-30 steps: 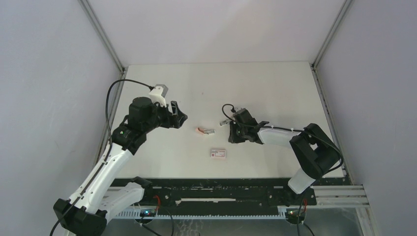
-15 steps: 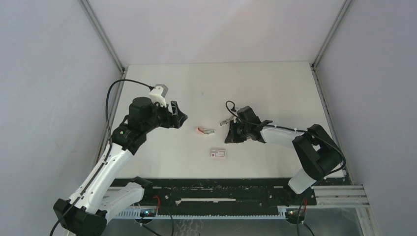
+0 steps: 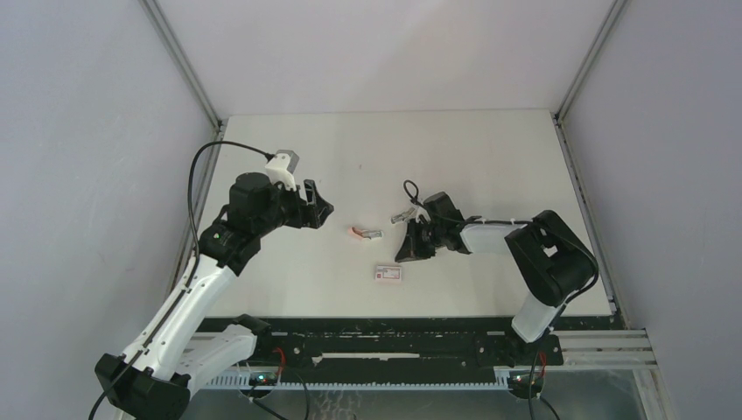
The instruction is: Load the staples into the stapler
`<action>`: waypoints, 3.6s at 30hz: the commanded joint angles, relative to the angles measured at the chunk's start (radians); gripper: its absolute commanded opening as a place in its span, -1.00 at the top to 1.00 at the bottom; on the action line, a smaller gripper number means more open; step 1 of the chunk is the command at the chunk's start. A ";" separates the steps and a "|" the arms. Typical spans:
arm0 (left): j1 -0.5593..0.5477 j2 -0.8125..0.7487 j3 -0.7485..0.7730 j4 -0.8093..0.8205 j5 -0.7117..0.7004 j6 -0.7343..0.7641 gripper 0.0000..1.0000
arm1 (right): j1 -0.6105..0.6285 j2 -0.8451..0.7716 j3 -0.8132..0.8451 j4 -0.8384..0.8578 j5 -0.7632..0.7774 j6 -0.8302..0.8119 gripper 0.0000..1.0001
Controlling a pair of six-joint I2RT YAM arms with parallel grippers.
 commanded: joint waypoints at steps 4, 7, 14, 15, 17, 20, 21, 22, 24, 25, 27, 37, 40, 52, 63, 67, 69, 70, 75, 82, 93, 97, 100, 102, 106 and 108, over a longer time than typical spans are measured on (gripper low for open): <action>0.005 -0.015 -0.010 0.014 0.006 0.015 -0.57 | -0.043 0.039 -0.028 0.118 -0.070 0.053 0.97; 0.005 -0.010 -0.011 0.014 0.006 0.015 -0.57 | -0.053 0.049 -0.040 0.136 -0.074 0.064 0.96; 0.005 -0.007 -0.010 0.014 0.008 0.017 -0.57 | -0.111 0.059 -0.096 0.198 -0.087 0.110 0.86; 0.005 -0.008 -0.010 0.015 0.008 0.016 -0.57 | -0.115 0.061 -0.101 0.201 -0.085 0.111 0.82; 0.005 -0.009 -0.010 0.015 0.005 0.018 -0.57 | -0.122 0.060 -0.109 0.203 -0.081 0.113 0.74; 0.005 -0.009 -0.009 0.013 0.003 0.018 -0.57 | -0.133 0.045 -0.124 0.207 -0.074 0.112 0.66; 0.005 -0.009 -0.010 0.013 0.002 0.018 -0.57 | -0.138 0.036 -0.130 0.204 -0.070 0.112 0.63; 0.005 -0.009 -0.009 0.014 0.002 0.017 -0.57 | -0.142 0.027 -0.135 0.201 -0.064 0.109 0.61; 0.005 -0.008 -0.010 0.015 0.003 0.018 -0.57 | -0.150 0.006 -0.143 0.188 -0.050 0.102 0.58; 0.005 -0.006 -0.008 0.014 0.003 0.019 -0.57 | -0.153 -0.004 -0.145 0.177 -0.040 0.095 0.57; 0.006 -0.005 -0.007 0.014 0.006 0.018 -0.57 | -0.156 -0.027 -0.148 0.150 -0.015 0.081 0.56; 0.005 -0.015 -0.010 0.014 0.002 0.018 -0.57 | -0.141 -0.167 -0.147 0.040 0.101 -0.022 0.39; 0.005 -0.019 -0.009 0.014 0.002 0.018 -0.57 | -0.093 -0.239 -0.119 -0.024 0.181 -0.094 0.30; 0.005 -0.052 -0.016 0.014 -0.031 0.023 -0.56 | 0.146 -0.189 0.132 -0.328 0.529 -0.292 0.14; 0.004 -0.044 -0.019 0.014 -0.035 0.025 -0.56 | 0.245 -0.058 0.229 -0.353 0.599 -0.367 0.19; 0.005 -0.043 -0.020 0.014 -0.035 0.024 -0.56 | 0.247 -0.032 0.253 -0.364 0.609 -0.388 0.23; 0.005 -0.041 -0.020 0.014 -0.036 0.024 -0.56 | 0.247 -0.019 0.266 -0.369 0.609 -0.399 0.23; 0.005 -0.039 -0.020 0.013 -0.035 0.024 -0.56 | 0.247 -0.013 0.272 -0.370 0.606 -0.404 0.23; 0.005 -0.036 -0.019 0.013 -0.031 0.025 -0.56 | 0.249 0.019 0.298 -0.373 0.582 -0.423 0.25; 0.005 -0.031 -0.016 0.014 -0.027 0.025 -0.56 | 0.252 0.045 0.311 -0.388 0.575 -0.436 0.41; 0.005 -0.034 -0.017 0.014 -0.029 0.025 -0.56 | 0.255 0.068 0.311 -0.394 0.578 -0.441 0.58; 0.005 -0.035 -0.018 0.013 -0.030 0.027 -0.56 | 0.255 0.068 0.310 -0.402 0.595 -0.428 0.71; 0.005 -0.036 -0.018 0.014 -0.031 0.027 -0.56 | 0.255 0.051 0.311 -0.406 0.597 -0.414 0.77; 0.005 -0.036 -0.018 0.013 -0.032 0.027 -0.57 | 0.255 0.033 0.311 -0.410 0.605 -0.402 0.83; 0.005 -0.040 -0.018 0.013 -0.033 0.027 -0.56 | 0.253 0.000 0.311 -0.424 0.632 -0.391 1.00; 0.005 -0.040 -0.018 0.013 -0.033 0.027 -0.57 | 0.252 -0.009 0.311 -0.433 0.655 -0.387 1.00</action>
